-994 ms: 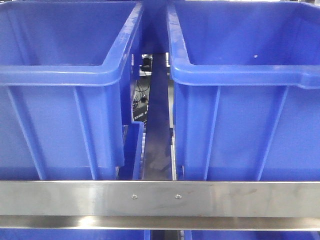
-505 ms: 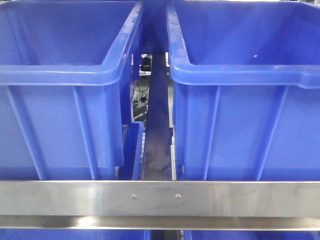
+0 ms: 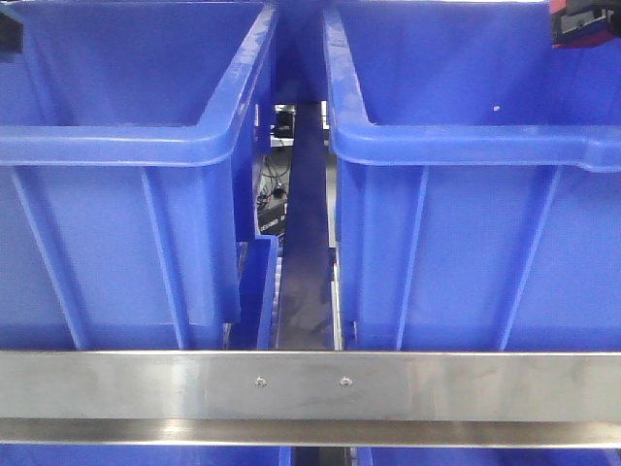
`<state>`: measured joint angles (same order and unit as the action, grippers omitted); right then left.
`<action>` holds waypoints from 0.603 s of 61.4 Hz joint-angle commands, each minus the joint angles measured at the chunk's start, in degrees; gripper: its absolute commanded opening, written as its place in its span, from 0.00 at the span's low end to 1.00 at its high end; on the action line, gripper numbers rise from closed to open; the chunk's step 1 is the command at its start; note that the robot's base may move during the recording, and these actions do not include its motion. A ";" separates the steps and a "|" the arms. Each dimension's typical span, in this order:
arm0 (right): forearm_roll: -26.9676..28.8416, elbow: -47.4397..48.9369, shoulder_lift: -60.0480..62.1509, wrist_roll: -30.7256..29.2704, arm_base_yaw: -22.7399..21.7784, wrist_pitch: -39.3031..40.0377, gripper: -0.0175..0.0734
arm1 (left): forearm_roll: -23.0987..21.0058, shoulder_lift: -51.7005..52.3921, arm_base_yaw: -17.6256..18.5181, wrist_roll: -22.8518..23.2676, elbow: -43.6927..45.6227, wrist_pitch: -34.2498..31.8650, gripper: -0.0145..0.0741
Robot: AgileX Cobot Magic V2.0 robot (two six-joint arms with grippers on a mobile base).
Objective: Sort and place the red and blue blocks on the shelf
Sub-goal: 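Lower the red cube into the bin below the right gripper and open it, then lower the blue cube into the bin below the left gripper and open it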
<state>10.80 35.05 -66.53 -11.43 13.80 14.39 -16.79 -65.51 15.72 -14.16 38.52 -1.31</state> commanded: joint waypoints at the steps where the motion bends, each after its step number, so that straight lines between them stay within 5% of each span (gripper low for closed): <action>1: 0.08 2.19 1.15 -0.48 0.15 5.81 0.35 | -0.53 0.95 0.44 -0.07 2.10 -5.39 0.33; 17: 0.30 2.19 1.15 -0.48 0.15 5.53 0.75 | -0.53 0.95 0.44 0.03 2.10 -6.04 0.33; 24: 0.30 2.19 1.15 -0.48 0.15 4.57 0.81 | -0.53 0.95 0.44 0.03 2.10 -6.40 0.37; 37: 0.30 2.19 1.15 -0.48 0.15 3.70 0.81 | -1.09 0.95 0.44 0.12 2.10 -4.28 0.76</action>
<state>11.10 35.09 -66.53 -11.43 13.80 13.88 -16.94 -65.51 15.72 -14.16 38.57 -1.82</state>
